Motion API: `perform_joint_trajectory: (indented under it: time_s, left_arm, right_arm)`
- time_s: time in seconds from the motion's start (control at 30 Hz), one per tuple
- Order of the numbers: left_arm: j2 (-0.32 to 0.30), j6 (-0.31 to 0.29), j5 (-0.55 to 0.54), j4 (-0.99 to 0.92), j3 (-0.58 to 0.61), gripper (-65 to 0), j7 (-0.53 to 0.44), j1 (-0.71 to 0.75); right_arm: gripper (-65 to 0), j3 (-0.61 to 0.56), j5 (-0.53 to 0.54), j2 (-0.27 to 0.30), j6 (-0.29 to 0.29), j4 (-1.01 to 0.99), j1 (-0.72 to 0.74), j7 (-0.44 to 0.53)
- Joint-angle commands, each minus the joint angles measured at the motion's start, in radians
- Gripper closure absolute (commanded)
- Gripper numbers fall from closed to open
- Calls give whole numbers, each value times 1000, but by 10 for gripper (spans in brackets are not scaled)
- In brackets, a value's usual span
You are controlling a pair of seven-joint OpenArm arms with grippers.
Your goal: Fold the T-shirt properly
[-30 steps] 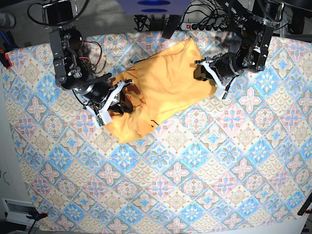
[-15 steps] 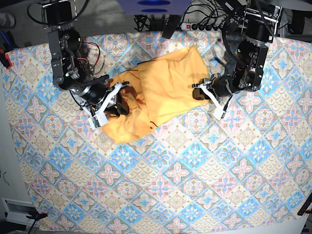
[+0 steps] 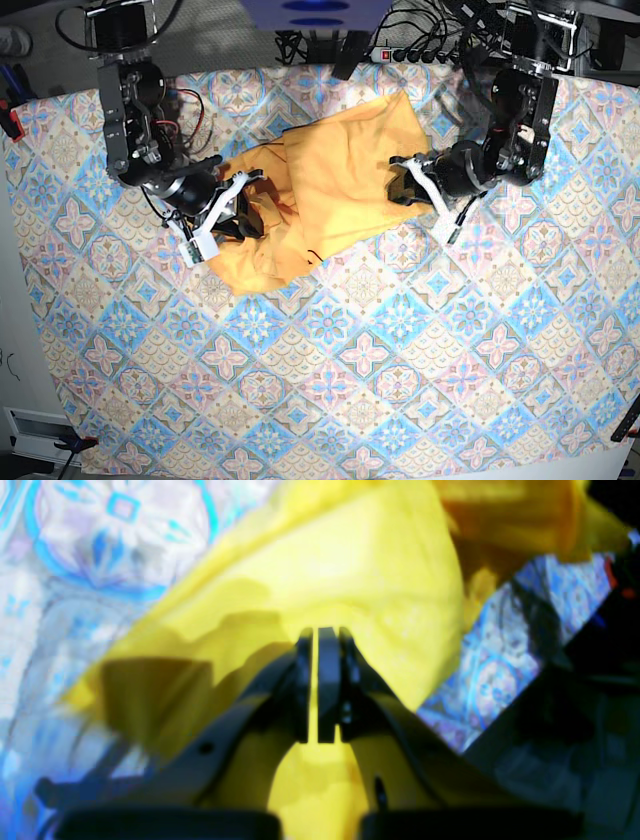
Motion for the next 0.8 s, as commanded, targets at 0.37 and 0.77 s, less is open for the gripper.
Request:
perform_joint_trajectory:
  time_s: [0.37,0.77]
  left_arm:
    - [-1,-4,5,-128,-104,-6,-44,63]
    - [3,-4,5,-387,56,-7,-188,-109]
  right_arm:
    - [0,5,18,6,9,14,12,25]
    - [0,5,18,6,9,14,10,25]
